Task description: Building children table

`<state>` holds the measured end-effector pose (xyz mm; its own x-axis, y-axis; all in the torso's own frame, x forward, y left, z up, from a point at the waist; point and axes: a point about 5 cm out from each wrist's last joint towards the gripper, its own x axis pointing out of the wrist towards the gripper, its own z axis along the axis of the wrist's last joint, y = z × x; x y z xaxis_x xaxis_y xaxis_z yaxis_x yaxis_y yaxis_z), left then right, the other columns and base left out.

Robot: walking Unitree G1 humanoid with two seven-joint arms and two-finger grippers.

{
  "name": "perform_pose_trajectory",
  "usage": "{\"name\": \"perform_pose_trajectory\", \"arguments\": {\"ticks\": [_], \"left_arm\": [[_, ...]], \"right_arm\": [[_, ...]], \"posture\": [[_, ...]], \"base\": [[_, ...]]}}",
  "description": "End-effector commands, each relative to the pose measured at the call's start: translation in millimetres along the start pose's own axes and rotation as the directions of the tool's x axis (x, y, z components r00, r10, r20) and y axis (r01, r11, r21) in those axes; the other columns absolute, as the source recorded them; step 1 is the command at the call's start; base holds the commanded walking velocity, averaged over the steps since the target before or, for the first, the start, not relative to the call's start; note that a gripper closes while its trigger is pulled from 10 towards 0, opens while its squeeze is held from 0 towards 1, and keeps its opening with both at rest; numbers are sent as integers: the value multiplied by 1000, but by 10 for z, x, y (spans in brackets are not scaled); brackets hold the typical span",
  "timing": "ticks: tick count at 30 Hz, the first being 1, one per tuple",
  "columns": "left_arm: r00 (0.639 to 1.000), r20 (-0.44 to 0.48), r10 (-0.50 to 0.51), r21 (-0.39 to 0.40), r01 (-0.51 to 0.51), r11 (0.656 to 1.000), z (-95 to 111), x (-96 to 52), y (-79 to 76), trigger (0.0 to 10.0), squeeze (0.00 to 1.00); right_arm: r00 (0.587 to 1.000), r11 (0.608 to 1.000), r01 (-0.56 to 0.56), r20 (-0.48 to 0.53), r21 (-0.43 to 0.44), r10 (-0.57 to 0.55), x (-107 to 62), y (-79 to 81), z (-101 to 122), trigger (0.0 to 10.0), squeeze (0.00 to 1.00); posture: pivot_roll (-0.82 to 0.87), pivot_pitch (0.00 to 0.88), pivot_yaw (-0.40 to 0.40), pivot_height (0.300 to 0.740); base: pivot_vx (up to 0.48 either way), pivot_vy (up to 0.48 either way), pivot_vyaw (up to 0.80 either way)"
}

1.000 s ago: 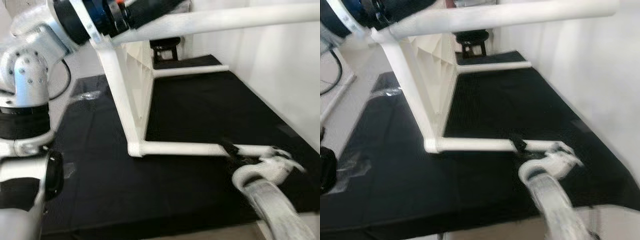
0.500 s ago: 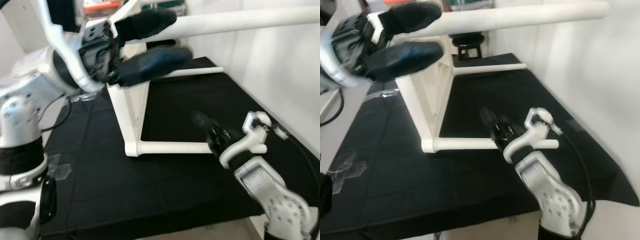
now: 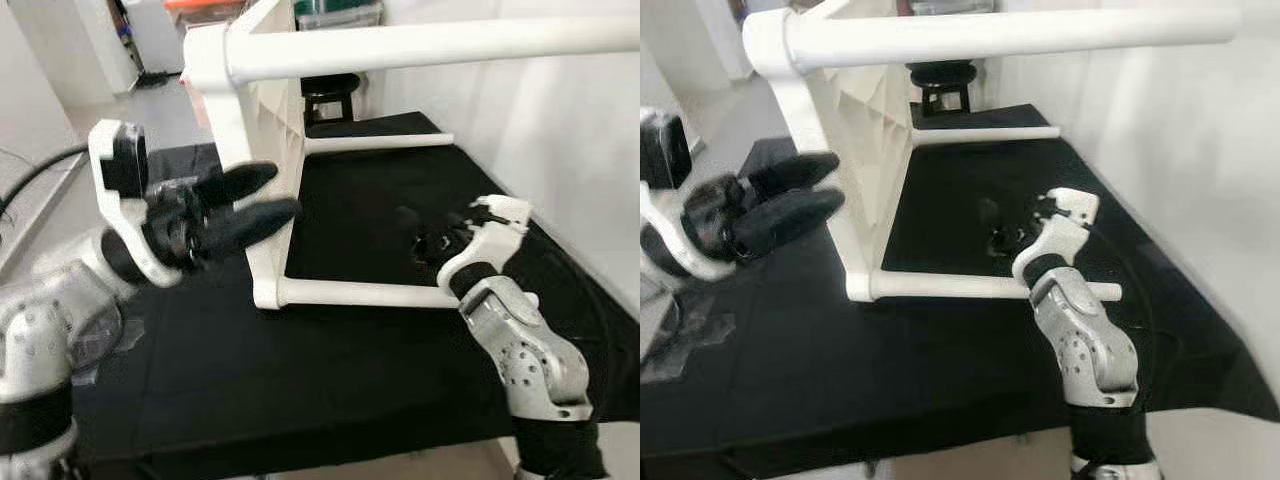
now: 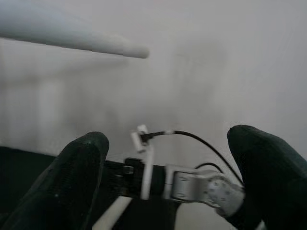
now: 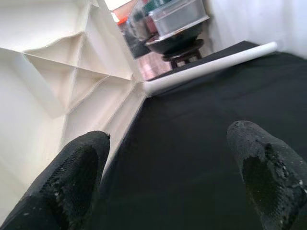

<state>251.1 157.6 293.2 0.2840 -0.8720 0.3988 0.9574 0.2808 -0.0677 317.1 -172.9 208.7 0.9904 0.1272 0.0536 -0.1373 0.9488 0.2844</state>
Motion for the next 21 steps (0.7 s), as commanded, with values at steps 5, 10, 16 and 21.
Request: {"name": "perform_pose_trajectory", "arguments": {"ticks": [5,10,16,21], "left_arm": [[1000,-7,26,-36,-26,999,-123,-15,-11,10000,0],[996,-51,74,-73,-78,994,-339,-76,-14,10000,0],[984,-98,147,-116,-158,981,-605,-158,-5,10000,0],[961,-150,234,-83,-248,965,-755,-182,38,10000,0]], "right_arm": [[999,998,38,41,-59,-36,60,-109,68,10000,0],[995,987,77,78,-142,-66,124,-198,128,10000,0],[986,960,145,118,-238,-119,171,-326,228,10000,0],[982,950,159,139,-270,-125,193,-376,290,10000,0]], "posture": [[-89,0,52,740],[-88,0,53,740],[-80,0,54,740],[-77,0,45,740]], "base": [[0,0,0],[0,0,0],[0,0,0],[0,0,0]]}}
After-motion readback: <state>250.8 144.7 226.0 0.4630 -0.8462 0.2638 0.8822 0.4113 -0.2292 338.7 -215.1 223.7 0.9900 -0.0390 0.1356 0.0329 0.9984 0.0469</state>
